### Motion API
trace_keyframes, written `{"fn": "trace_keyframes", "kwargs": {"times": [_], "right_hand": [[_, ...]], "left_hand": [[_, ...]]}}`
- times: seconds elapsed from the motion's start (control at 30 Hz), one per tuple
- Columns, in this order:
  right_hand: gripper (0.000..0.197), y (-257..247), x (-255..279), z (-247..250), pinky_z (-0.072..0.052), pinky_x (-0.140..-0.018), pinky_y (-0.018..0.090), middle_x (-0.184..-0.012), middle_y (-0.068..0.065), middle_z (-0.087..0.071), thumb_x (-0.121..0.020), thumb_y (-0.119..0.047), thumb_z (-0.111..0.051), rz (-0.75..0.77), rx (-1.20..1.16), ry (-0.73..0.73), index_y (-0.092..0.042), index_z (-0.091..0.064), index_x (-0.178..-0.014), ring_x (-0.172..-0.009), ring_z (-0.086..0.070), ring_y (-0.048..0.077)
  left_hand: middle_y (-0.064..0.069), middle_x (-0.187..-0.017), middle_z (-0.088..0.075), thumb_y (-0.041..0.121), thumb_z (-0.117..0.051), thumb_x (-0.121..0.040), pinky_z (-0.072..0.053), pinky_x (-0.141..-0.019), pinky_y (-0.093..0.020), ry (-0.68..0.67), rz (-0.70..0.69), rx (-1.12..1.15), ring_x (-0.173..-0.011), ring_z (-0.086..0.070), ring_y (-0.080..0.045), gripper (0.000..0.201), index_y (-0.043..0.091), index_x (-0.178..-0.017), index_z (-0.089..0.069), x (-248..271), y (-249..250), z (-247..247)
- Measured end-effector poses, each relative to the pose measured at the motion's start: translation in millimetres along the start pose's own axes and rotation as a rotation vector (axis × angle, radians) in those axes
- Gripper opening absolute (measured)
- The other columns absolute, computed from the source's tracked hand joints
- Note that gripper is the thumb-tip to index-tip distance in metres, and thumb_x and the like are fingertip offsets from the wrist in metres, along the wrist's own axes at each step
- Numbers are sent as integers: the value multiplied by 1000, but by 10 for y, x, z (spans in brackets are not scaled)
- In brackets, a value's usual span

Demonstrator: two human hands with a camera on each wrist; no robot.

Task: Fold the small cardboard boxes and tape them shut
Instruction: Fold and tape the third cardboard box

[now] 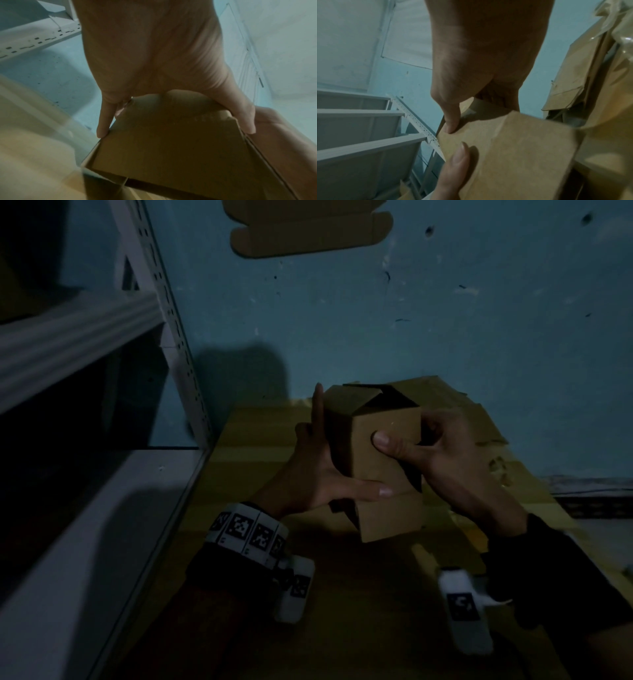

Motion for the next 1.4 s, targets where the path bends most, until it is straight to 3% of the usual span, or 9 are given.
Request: {"fn": "trace_keyframes", "kwargs": {"times": [0.2, 0.3, 0.4, 0.5, 0.73, 0.83, 0.93, 1.13, 1.4], "right_hand": [[27, -32, 30, -29, -54, -71, 15, -99, -12, -76, -88, -24, -69, -12, -23, -22, -13, -68, -113, -92, -72, 2], [27, -33, 2, 10, -52, -72, 15, -97, -13, -77, -93, -9, -66, -10, -21, -55, -14, -66, -120, -92, -72, 4], [61, 7, -22, 46, -59, -79, 31, -103, 7, -77, -90, -7, -70, -47, -79, -40, -21, -50, -147, -97, -73, 20], [73, 19, -23, 61, -62, -83, 47, -113, 20, -72, -90, -11, -71, -59, -132, -16, -31, -40, -153, -105, -70, 35], [80, -1, -24, 186, -58, -97, 36, -143, -6, -56, -80, -27, -80, -2, 80, 34, -32, -43, -151, -133, -53, 13], [88, -63, -36, 243, -59, -88, 28, -144, -10, -52, -75, -24, -86, 32, 163, -2, -36, -40, -150, -133, -52, 11], [88, -128, -41, 249, -60, -81, 24, -138, -12, -54, -73, -20, -87, 52, 209, -59, -31, -42, -148, -122, -56, 2], [88, -162, -53, 154, -43, -79, 1, -126, -19, -54, -66, -25, -91, 70, 322, -20, -22, -45, -141, -107, -50, -22], [74, -222, -57, 140, -41, -75, 0, -113, -22, -57, -65, -30, -85, 59, 443, 12, -23, -52, -131, -98, -52, -20]], "left_hand": [[12, -153, -27, 57, -93, -45, -36, -108, -60, -23, 74, 197, -142, -32, -17, 157, 51, -142, 32, -27, -67, 39], [34, -123, -46, 15, -84, -70, -45, -99, -20, -20, 61, 297, -109, -52, 19, 137, 31, -150, 26, -40, -80, 92], [13, -142, -43, 12, -72, -81, -48, -77, -4, -37, 65, 372, -109, -54, 12, 116, 27, -154, 16, -39, -67, 83], [3, -152, -33, 15, -81, -76, -53, -79, -11, -162, 83, 383, -112, -52, 10, 134, 31, -147, 32, -38, -76, 32], [16, -132, -44, 23, -84, -71, -56, -77, -18, -210, 47, 328, -108, -54, 12, 130, 37, -152, 16, 12, -3, 22], [14, -143, -36, 48, -84, -61, -44, -105, -50, -205, 33, 258, -137, -36, -17, 133, 55, -145, 19, -2, 26, 13], [4, -156, -26, 68, -83, -53, -33, -108, -64, -188, 41, 210, -142, -27, -32, 139, 59, -141, 25, -34, 11, 5], [-4, -152, -28, 69, -86, -49, -47, -97, -60, -155, 90, 180, -136, -35, -33, 138, 68, -136, 21, -80, -48, 5], [-5, -149, -32, 72, -84, -47, -47, -95, -61, -153, 111, 164, -132, -38, -34, 137, 70, -133, 22, -77, -41, -29]]}}
Point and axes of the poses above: each hand's wrist, its own x-axis away from the middle knuckle, its own z-axis out of the back of the hand, y = z × x, the point moved 2 cm from there along -x, towards the middle knuckle
